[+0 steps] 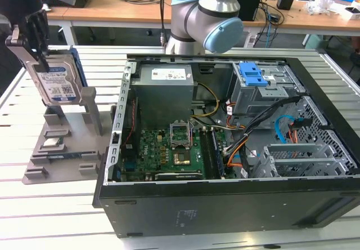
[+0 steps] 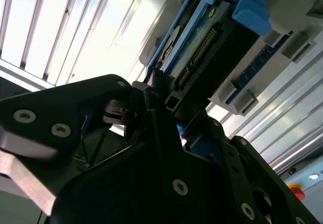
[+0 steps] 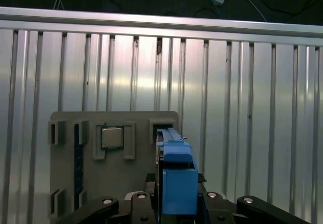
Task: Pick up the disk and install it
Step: 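Pick up the disk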
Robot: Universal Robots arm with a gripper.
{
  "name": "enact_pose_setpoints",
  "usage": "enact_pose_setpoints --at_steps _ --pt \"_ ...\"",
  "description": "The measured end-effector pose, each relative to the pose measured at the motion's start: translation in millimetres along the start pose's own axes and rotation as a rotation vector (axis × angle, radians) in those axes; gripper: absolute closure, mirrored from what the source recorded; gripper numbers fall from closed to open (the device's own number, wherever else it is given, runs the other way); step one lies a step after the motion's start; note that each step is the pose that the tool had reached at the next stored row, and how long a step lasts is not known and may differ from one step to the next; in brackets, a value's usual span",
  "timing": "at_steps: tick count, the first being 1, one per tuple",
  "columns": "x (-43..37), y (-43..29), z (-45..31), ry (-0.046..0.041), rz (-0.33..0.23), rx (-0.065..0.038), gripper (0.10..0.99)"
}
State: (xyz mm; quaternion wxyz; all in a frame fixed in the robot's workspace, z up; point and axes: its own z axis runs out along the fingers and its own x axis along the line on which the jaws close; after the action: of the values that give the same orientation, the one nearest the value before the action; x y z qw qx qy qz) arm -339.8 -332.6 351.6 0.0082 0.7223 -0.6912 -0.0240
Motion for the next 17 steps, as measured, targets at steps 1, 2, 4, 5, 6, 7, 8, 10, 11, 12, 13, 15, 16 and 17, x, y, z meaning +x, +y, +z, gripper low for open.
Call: enact_pose_setpoints --at_steps 1,2,4,5,6,7,8,10,11,12,13,15,16,17 --pt "-0.2 0.0 -1.8 0.0001 0.0 0.0 0.722" --pt "-0.5 0.1 -4.3 0.0 0.0 0.0 0.722" --pt "-0.8 0.2 -7.6 0.0 0.0 0.0 0.722" --pt "-0.9 0.3 -8.6 0.0 0.0 0.0 0.722" --pt "-1.2 0.4 -11.3 0.0 0.0 0.0 0.722" --pt "-1.5 0.5 -15.7 0.0 0.0 0.0 0.722" --pt "-2.0 0.7 -20.7 0.0 0.0 0.0 0.722" --pt "-2.5 1.0 -29.0 0.0 0.0 -0.001 0.722" --pt "-3.0 1.2 -36.1 0.0 0.0 -0.001 0.722" --pt "-3.1 1.3 -37.4 0.0 0.0 -0.001 0.722" --pt "-3.1 1.3 -38.6 0.0 0.0 -0.001 0.722" --pt "-3.3 1.4 -40.8 0.0 0.0 -0.001 0.722" --pt "-3.5 1.5 -43.5 -0.0001 0.0 -0.001 0.722" --pt "-3.7 1.5 -45.2 0.0 0.0 -0.001 0.722"
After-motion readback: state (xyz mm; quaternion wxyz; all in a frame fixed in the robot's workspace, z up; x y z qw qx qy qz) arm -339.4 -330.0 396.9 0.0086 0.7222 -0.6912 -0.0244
